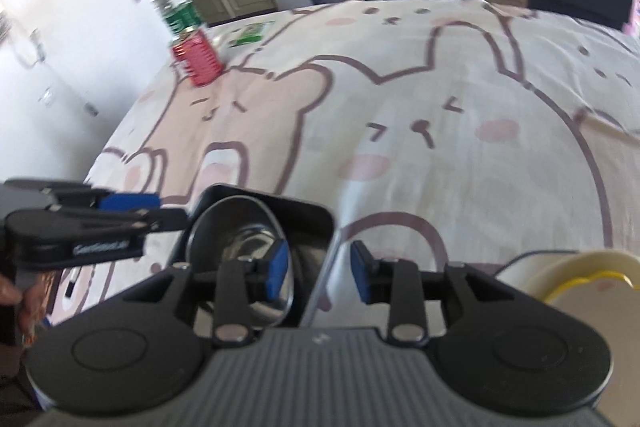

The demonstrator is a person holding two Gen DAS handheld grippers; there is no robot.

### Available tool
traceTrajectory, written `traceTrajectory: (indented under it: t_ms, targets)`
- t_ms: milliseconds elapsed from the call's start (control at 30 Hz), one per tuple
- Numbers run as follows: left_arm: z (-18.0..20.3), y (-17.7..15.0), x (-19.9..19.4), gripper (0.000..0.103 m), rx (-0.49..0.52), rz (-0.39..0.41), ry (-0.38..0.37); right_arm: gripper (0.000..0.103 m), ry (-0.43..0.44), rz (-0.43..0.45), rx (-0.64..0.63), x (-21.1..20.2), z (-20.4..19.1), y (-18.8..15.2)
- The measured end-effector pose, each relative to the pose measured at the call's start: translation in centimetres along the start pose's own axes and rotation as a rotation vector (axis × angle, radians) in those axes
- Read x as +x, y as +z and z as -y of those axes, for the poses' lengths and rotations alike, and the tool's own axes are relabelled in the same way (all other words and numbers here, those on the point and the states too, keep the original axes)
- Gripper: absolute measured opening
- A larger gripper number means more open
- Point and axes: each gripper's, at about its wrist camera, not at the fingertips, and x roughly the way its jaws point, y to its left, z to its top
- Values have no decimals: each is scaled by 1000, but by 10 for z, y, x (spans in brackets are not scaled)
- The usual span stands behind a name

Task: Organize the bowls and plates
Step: 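Carry the nested steel trays with the oval bowl toward the cream plate stack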

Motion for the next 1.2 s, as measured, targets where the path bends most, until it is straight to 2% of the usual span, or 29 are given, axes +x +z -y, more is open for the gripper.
traceTrajectory:
  t_ms: [67,100,267,500,700,867,1200]
  targets:
    - [-2,-2,0,34,7,-7,-3,35,6,-7,36,2,5,0]
    - [-3,-3,0,33,9,-10,-9,28,11,-11,49,3,7,0]
    - [-10,-8,0,33,6,-21,-29,26,48,-33,79,7,9,-2]
    - [-9,-7,6,29,9,-40,-51,9,32,-75,60,17,7,-7]
    - [-5,-6,15,26,29,-73,-49,9,53,-72,76,18,12,-9]
    - [0,-5,21,12,48,-88,-65,9,49,-70,97,20,10,-9]
    - [3,-4,29,9,61,-99,-65,9,14,-83,255,32,10,-12]
